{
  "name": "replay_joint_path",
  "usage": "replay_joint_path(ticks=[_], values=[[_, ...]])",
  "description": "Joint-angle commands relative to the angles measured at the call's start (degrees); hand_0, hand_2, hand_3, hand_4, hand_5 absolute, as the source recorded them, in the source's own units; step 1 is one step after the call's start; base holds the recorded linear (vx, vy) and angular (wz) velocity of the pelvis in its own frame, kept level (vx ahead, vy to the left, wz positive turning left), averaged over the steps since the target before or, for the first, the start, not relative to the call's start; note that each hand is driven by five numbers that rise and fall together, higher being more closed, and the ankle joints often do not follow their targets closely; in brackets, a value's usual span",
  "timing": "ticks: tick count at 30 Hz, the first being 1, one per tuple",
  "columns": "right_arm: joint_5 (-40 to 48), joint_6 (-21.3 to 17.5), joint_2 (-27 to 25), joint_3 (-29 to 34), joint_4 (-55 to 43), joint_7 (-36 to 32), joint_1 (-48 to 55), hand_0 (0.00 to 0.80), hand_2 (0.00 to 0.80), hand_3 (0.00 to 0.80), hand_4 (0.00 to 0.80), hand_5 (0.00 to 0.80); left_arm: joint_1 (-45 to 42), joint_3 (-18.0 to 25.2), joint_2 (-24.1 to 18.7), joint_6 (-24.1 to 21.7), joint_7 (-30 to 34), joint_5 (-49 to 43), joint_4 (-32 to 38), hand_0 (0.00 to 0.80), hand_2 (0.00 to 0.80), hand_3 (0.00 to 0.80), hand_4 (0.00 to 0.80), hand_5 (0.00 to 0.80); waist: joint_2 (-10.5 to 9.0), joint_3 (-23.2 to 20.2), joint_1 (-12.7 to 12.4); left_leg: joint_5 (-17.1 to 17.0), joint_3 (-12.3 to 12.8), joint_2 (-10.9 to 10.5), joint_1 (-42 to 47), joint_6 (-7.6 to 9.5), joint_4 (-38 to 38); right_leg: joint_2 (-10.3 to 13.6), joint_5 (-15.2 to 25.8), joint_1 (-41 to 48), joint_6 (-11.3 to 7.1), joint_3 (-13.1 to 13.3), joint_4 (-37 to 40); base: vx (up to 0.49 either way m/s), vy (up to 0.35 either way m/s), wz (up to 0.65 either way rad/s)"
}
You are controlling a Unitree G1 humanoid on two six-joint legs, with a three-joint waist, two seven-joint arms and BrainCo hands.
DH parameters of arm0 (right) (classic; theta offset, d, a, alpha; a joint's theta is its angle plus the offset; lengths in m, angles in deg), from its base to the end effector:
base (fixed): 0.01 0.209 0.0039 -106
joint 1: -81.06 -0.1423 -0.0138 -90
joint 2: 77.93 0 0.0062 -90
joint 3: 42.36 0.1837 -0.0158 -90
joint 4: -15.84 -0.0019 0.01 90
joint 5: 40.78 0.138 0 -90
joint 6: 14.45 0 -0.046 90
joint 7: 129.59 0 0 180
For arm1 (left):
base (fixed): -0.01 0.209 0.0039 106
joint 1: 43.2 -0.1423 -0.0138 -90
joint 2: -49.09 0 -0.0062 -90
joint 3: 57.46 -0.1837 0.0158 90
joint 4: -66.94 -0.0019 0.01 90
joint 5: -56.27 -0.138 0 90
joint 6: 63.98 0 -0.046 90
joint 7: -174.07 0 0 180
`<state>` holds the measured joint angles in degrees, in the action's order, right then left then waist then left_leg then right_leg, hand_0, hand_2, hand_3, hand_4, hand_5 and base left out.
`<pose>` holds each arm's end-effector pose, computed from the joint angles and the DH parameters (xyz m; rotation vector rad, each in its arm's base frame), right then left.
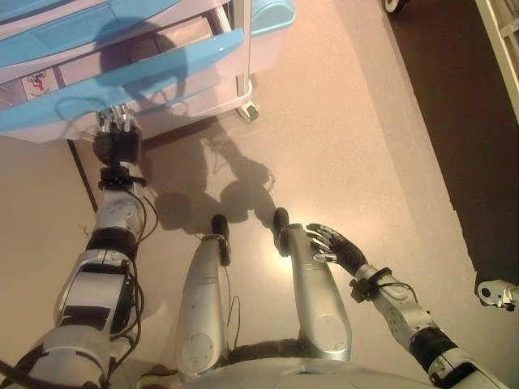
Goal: Open the drawer and pick up the medicine
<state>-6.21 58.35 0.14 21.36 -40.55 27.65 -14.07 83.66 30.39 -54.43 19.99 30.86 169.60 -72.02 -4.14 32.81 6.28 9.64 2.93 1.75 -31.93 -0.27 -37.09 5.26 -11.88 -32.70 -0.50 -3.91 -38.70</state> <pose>0.1853 -0.2165 -0.0289 0.0475 0.3376 0.5003 0.3058 0.2705 0.0891 -1.3559 -0.5724 -0.1679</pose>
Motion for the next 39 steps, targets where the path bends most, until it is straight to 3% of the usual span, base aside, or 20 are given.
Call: replay_joint_path(ticks=[1,3,13,20,27,39], values=[[-2.1,1.1,1.2,-1.7,-2.4,-0.6,7.3,0.000,0.000,0.000,0.000,0.000,3.4,7.9,-3.3,-0.3,14.1,-0.3,4.7,0.800,0.800,0.800,0.800,0.800,1.50,-3.0,-1.5,2.0,4.2,-3.5,5.0,2.90,8.6,-0.8,-2.6,1.9,-0.54,-2.9,-1.7,-0.021,-0.067,0.06],[-2.4,1.5,1.3,-1.6,-3.3,0.0,7.4,0.000,0.000,0.000,0.000,0.000,1.1,8.6,-2.3,0.6,14.6,-0.3,4.3,0.800,0.800,0.800,0.800,0.800,1.51,-3.0,-1.9,0.2,4.4,-3.2,4.8,2.99,9.3,-0.8,-1.7,2.1,0.19,-3.9,-1.1,-0.102,-0.069,0.03],[-3.0,3.2,1.7,0.1,-6.3,1.0,8.0,0.000,0.000,0.000,0.000,0.000,-11.1,11.2,4.2,7.1,21.9,-0.3,2.0,0.800,0.800,0.800,0.800,0.800,0.91,-3.0,-3.5,-0.4,2.8,-3.4,7.8,2.53,10.5,-0.5,-2.7,5.7,0.52,-5.4,-1.1,-0.030,-0.045,0.04],[-3.2,4.5,1.9,1.1,-8.0,1.7,8.2,0.000,0.000,0.000,0.000,0.000,-16.9,11.1,8.7,8.4,24.1,-0.3,2.3,0.800,0.800,0.800,0.800,0.800,0.49,-3.0,-4.3,-1.0,2.3,-3.1,9.3,2.25,11.4,-0.4,-3.1,7.2,0.57,-6.4,-1.1,-0.027,-0.026,0.03],[-3.6,4.7,2.3,2.5,-9.0,1.3,8.7,0.000,0.000,0.000,0.000,0.000,-23.4,10.2,13.6,9.9,24.4,-0.3,3.1,0.800,0.800,0.800,0.800,0.800,-0.12,-3.0,-5.5,-1.9,1.6,-2.8,9.9,1.93,12.1,-0.4,-3.5,8.4,0.58,-7.3,-0.9,-0.045,-0.038,0.08],[-2.7,4.3,3.6,2.6,-8.3,1.0,8.0,0.000,0.000,0.000,0.000,0.000,-28.2,9.9,16.3,13.3,19.3,-0.3,0.6,0.800,0.800,0.800,0.800,0.800,-1.23,-3.0,-7.5,-2.7,0.7,-1.9,11.2,1.46,13.4,0.0,-3.8,10.3,0.59,-9.4,-0.9,-0.042,-0.060,0.07]])
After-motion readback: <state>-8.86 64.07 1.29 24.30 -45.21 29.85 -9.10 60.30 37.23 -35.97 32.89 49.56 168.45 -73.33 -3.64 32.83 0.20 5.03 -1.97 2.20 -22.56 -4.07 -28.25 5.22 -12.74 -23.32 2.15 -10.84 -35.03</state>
